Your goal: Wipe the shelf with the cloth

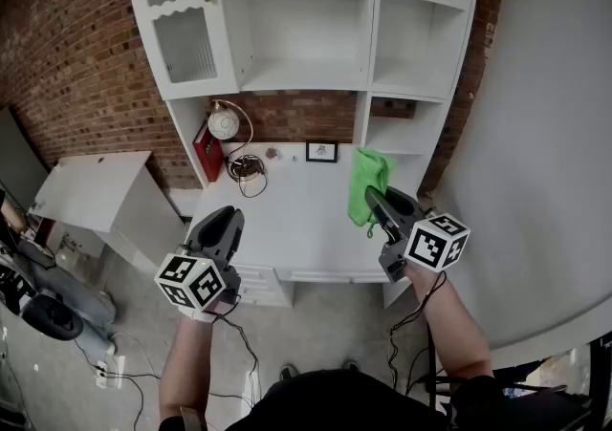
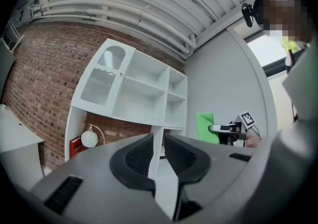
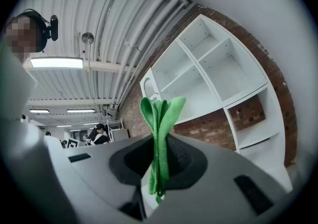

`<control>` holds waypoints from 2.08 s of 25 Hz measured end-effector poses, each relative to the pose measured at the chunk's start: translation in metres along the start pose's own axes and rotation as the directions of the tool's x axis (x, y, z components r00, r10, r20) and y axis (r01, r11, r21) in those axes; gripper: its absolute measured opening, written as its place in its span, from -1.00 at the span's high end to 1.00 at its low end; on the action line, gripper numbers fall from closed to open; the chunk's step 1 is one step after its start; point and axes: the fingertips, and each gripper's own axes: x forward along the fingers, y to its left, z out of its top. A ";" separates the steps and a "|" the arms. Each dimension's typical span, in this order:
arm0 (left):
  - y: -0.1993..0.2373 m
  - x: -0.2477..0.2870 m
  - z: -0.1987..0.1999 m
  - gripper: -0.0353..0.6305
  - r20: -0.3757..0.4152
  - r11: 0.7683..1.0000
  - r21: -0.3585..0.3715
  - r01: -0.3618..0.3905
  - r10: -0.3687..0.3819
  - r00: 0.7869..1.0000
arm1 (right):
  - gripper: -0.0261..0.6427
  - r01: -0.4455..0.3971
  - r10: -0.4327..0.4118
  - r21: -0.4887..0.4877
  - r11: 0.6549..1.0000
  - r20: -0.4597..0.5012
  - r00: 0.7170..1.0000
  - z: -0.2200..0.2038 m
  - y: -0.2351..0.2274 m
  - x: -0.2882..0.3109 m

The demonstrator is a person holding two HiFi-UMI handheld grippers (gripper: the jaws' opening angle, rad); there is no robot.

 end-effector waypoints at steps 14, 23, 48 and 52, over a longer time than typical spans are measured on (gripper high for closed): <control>0.031 -0.011 0.008 0.70 -0.006 0.997 0.069 0.017 -0.017 1.000 | 0.78 0.039 -0.039 -0.022 0.999 0.005 0.999 -0.005 0.008 0.034; 0.095 -0.025 0.028 0.70 -0.001 0.992 0.105 0.076 -0.076 0.997 | 0.78 0.060 -0.054 -0.105 0.993 0.061 0.997 0.025 0.040 0.097; 0.191 0.176 0.087 0.70 0.076 0.983 0.165 -0.079 0.067 0.995 | 0.78 -0.142 0.138 -0.131 0.981 -0.040 0.990 0.140 -0.106 0.311; 0.203 0.197 0.089 0.70 0.076 0.980 0.172 -0.104 0.092 0.993 | 0.79 -0.184 0.168 -0.168 0.969 -0.105 0.980 0.149 -0.118 0.341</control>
